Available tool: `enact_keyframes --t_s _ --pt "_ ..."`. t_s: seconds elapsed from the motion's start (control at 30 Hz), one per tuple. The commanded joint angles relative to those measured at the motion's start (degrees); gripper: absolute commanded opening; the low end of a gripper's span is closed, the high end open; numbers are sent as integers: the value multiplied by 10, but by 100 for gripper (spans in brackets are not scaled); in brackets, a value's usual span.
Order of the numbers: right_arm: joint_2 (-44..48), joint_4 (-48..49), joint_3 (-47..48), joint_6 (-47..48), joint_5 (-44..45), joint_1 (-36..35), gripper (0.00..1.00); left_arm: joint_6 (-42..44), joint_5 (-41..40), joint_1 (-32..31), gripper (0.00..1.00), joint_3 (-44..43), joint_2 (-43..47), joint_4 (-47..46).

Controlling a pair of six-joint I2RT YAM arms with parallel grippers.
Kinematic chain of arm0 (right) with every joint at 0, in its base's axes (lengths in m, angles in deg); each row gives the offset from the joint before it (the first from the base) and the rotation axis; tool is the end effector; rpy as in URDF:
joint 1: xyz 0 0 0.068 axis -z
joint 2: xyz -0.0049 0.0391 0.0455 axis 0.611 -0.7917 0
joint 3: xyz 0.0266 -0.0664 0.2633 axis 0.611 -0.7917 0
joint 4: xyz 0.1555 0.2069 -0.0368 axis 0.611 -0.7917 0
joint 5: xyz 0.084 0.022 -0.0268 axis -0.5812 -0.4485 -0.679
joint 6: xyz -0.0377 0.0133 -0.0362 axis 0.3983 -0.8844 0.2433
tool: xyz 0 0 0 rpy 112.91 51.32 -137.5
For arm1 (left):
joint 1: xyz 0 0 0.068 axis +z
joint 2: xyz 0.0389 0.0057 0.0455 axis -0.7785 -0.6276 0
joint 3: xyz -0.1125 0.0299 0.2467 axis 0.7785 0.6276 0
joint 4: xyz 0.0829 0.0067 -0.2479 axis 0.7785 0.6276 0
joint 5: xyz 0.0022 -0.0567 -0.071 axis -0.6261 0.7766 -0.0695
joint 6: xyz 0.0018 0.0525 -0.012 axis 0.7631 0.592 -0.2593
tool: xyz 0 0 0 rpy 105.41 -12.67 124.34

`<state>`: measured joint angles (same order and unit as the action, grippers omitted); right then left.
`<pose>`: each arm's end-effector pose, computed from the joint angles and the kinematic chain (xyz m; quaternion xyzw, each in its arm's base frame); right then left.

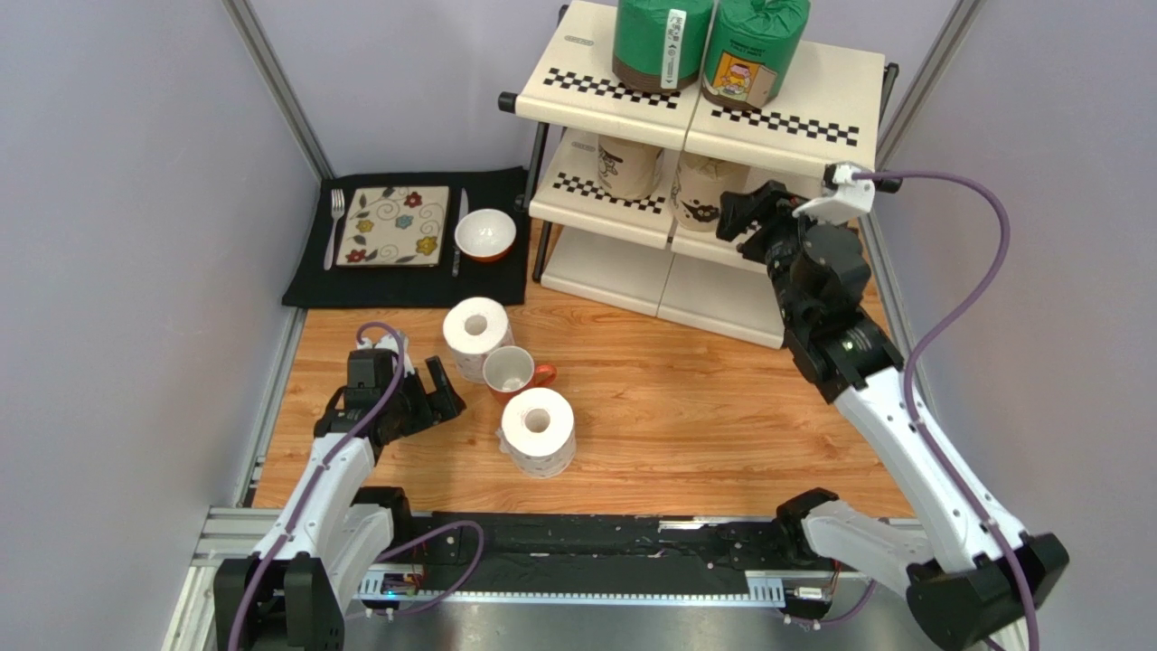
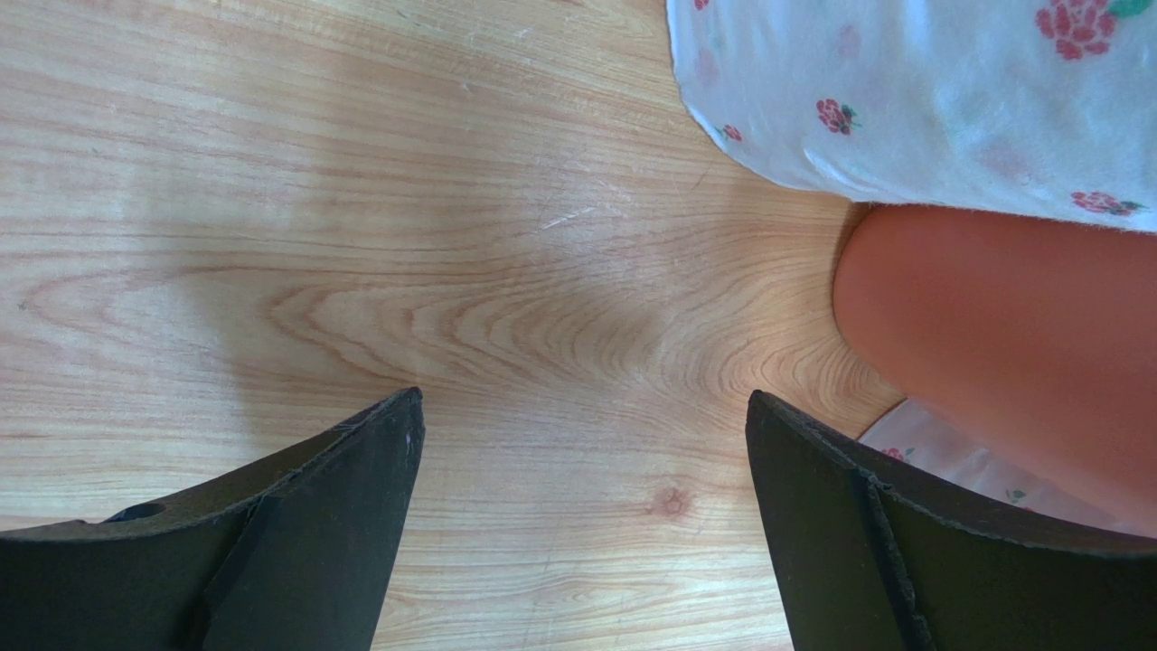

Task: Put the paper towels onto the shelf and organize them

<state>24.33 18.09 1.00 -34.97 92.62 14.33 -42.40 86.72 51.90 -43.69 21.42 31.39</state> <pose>0.2272 0.0835 0.4117 0.1457 0.7139 0.1523 0.6678 0.1537 -0.0052 0.1609 -0.1788 0.9248 -0.1628 0.2937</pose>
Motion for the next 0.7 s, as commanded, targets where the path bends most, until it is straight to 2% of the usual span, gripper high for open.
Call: enact_keyframes --t_s 0.0,0.1,0.2,0.33,0.47,0.67 --pt "72 86 -51 69 -98 -49 72 7 10 -1 97 7 -1 -8" --pt "74 37 -51 97 -82 -96 72 12 14 -2 97 4 -1 -5" --pt "95 2 -73 82 -44 -112 72 26 45 -1 97 3 17 -11" --pt "154 -64 -101 43 24 -111 72 28 54 -2 99 8 112 -35" --pt "230 -151 -114 36 94 -111 73 19 27 -2 99 -55 179 -29" --pt "288 -212 -130 14 141 -111 73 0 2 -1 99 -155 165 -28"
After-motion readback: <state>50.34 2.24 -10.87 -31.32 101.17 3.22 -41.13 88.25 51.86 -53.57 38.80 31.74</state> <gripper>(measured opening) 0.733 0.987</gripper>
